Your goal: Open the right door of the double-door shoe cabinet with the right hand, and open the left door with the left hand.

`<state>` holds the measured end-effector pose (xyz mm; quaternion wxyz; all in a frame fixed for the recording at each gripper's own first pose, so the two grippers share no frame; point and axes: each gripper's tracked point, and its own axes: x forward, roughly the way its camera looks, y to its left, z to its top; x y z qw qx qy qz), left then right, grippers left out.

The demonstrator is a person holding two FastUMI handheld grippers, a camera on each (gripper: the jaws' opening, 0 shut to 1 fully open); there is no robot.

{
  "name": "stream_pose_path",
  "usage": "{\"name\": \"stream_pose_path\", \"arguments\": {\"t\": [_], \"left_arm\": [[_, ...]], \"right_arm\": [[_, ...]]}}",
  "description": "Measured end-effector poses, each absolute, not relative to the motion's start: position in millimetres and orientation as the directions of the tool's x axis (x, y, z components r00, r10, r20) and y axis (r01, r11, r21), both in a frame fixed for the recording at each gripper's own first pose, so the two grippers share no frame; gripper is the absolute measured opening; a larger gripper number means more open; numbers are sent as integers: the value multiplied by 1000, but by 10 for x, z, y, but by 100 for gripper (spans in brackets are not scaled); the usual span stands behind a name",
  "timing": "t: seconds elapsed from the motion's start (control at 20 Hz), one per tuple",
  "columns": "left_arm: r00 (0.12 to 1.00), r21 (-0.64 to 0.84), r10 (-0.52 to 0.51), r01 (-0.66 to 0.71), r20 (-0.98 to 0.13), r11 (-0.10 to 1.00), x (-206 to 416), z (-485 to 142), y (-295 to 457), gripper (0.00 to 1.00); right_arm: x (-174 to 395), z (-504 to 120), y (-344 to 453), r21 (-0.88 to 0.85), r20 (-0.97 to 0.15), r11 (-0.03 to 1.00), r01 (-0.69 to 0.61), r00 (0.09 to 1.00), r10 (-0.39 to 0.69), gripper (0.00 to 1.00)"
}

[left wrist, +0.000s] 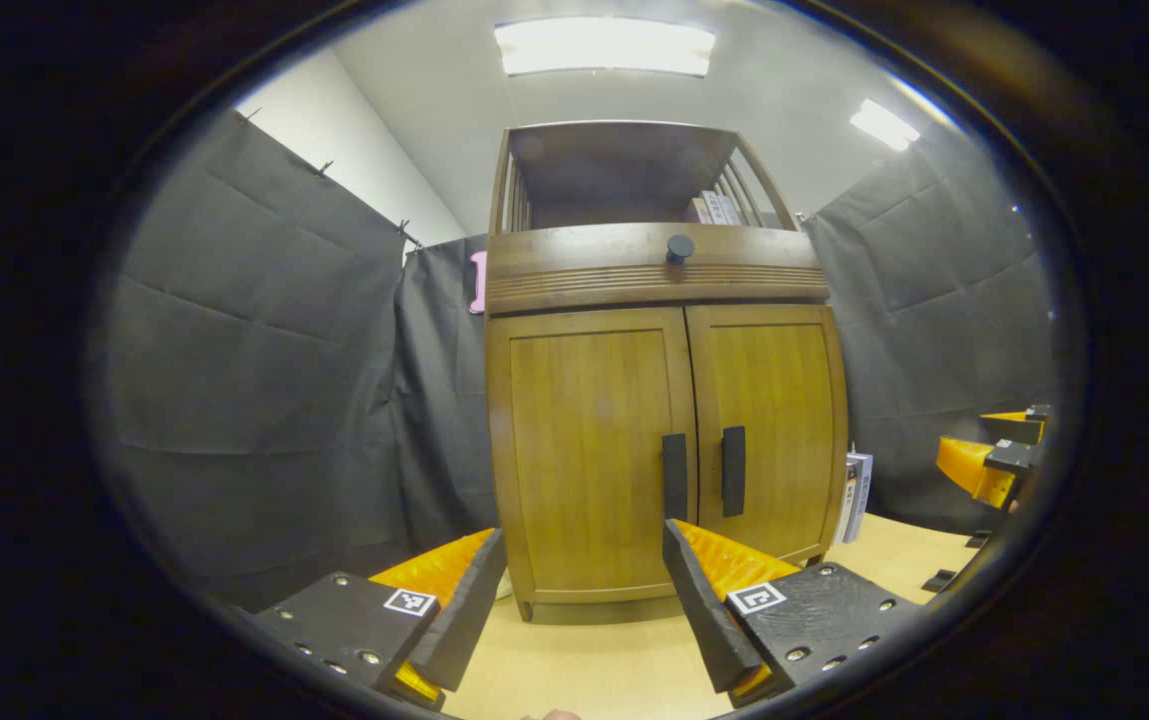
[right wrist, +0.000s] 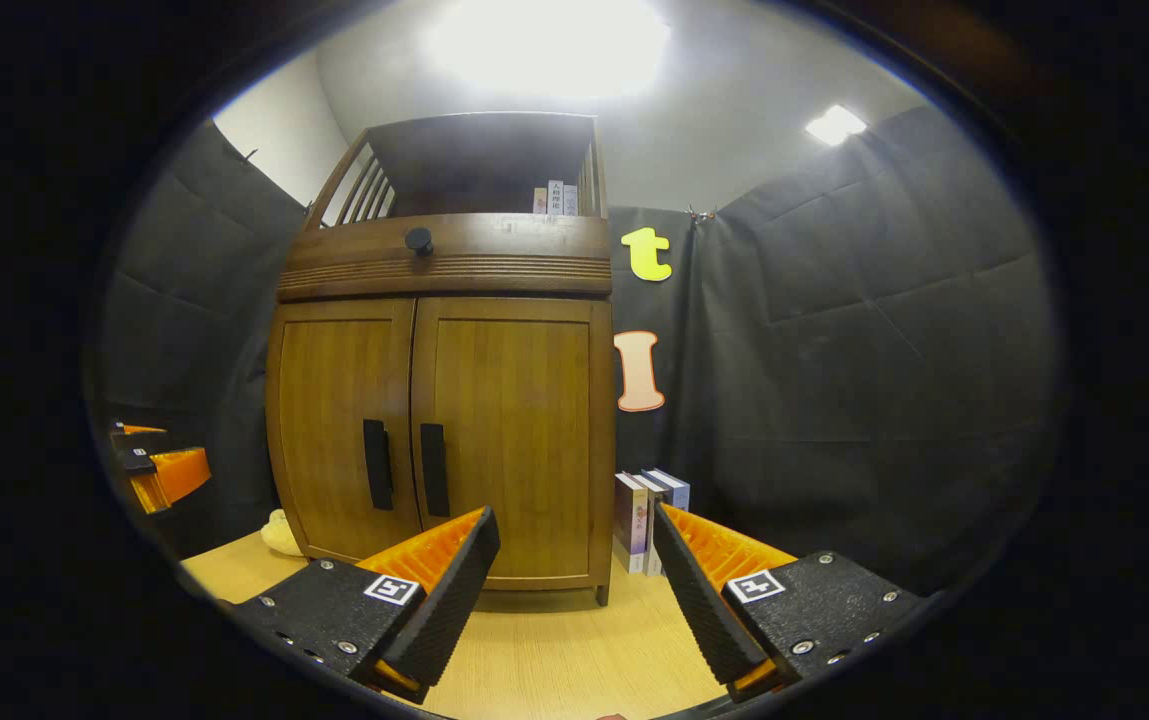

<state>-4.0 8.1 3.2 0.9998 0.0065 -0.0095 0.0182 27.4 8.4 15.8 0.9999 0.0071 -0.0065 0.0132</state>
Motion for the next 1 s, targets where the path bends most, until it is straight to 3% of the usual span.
{"name": "stream_pose_path", "arguments": {"t": [0.1, 0.2, 0.55, 0.6, 1.0], "left_arm": [[998, 17, 53, -53, 22, 998, -69, 42, 119, 96], [998, 17, 67, -67, 17, 998, -106, 30, 160, 84], [989, 17, 150, -150, -6, 989, -259, -38, 402, 84], [987, 17, 163, -163, -6, 986, -268, -35, 448, 95], [961, 31, 276, -275, -29, 961, -466, -107, 770, 84]], "right_arm": [[426, 262, 170, 13, 30, 999, -47, 998, 47, 96], [549, 348, 225, -2, 52, 998, -66, 996, 66, 96], [1082, 540, 613, 12, 100, 988, -156, 983, 155, 96], [1154, 553, 684, 16, 103, 986, -165, 981, 163, 95], [1633, 443, 1120, 56, 76, 971, -232, 971, 228, 95]]}}
